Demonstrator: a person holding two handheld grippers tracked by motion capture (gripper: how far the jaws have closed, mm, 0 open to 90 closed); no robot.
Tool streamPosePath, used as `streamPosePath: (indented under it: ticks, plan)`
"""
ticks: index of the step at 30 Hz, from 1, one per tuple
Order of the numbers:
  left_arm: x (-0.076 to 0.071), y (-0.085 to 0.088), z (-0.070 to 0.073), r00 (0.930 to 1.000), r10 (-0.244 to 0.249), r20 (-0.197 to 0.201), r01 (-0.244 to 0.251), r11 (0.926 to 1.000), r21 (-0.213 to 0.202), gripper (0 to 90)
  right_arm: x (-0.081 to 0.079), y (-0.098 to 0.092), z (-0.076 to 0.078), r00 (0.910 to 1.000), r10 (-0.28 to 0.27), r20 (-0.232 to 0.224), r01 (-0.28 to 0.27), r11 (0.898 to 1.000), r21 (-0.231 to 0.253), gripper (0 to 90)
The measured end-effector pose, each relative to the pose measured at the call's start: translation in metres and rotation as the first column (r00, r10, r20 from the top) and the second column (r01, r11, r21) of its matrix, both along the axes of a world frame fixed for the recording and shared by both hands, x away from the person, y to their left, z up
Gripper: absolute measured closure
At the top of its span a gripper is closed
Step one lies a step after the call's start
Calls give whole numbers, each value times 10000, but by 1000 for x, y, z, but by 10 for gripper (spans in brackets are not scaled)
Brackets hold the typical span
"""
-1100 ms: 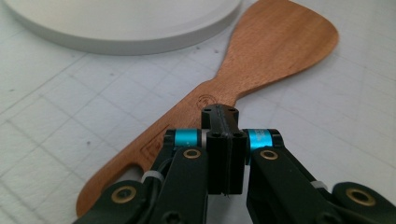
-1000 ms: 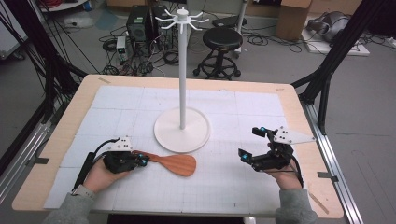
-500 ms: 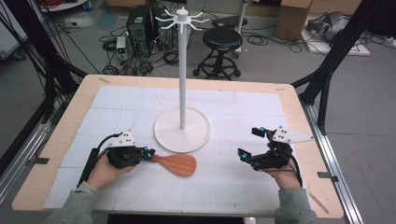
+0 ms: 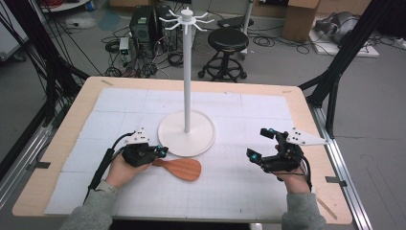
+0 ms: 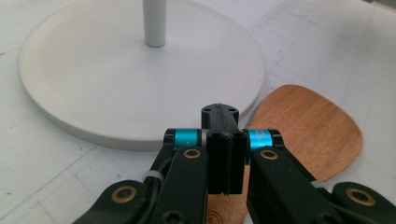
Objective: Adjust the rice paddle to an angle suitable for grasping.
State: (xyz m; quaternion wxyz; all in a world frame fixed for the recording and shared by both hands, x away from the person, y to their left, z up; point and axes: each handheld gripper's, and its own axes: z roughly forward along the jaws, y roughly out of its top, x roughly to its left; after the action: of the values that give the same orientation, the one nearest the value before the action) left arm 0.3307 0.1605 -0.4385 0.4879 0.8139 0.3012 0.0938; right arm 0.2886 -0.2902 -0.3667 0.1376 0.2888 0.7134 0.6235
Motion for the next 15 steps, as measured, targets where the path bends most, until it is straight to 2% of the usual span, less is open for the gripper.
streamPosePath:
  ticks: [6, 8, 11, 15]
  plan:
    - [3, -1, -1, 10000, -11, -59, 12, 10000, 59, 897, 1, -2, 0, 10000, -36, 53, 36, 10000, 60, 10]
    - [6, -5, 0, 9995, -49, -296, 61, 9992, 387, 897, 1, -2, 0, 10000, -27, 72, 27, 10000, 54, 10]
    - [6, -10, 1, 9991, -232, -354, 251, 9983, 534, 897, 1, -1, 0, 10000, 6, 26, -6, 10000, 66, 10]
    - [5, -19, -3, 9980, -422, -476, 466, 9944, 949, 897, 1, -2, 0, 10000, 2, 57, -2, 10000, 54, 10]
